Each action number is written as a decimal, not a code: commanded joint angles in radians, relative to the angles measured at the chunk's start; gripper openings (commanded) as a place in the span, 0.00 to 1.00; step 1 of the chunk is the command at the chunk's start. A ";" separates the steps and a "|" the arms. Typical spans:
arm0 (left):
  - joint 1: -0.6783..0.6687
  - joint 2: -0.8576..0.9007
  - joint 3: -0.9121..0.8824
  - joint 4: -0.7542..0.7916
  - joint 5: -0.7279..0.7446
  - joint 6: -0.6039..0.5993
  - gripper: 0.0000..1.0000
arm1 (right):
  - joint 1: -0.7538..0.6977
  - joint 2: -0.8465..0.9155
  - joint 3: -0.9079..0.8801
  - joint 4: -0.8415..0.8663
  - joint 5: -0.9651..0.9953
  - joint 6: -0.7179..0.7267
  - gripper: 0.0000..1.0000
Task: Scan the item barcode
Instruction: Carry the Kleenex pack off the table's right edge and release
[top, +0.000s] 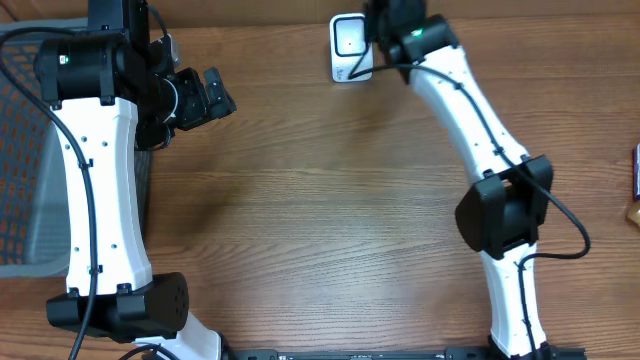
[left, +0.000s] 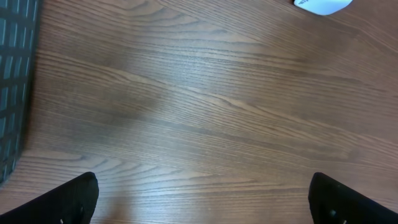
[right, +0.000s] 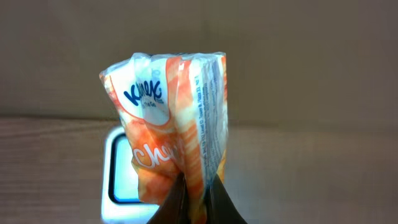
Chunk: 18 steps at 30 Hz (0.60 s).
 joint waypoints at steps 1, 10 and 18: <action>-0.006 0.011 0.000 0.000 0.001 0.015 1.00 | 0.036 0.077 0.014 0.089 0.137 -0.300 0.04; -0.006 0.011 0.000 0.000 0.001 0.015 1.00 | 0.066 0.157 0.008 0.186 0.146 -0.610 0.04; -0.006 0.011 0.000 0.000 0.001 0.015 1.00 | 0.066 0.162 0.003 0.166 0.163 -0.577 0.04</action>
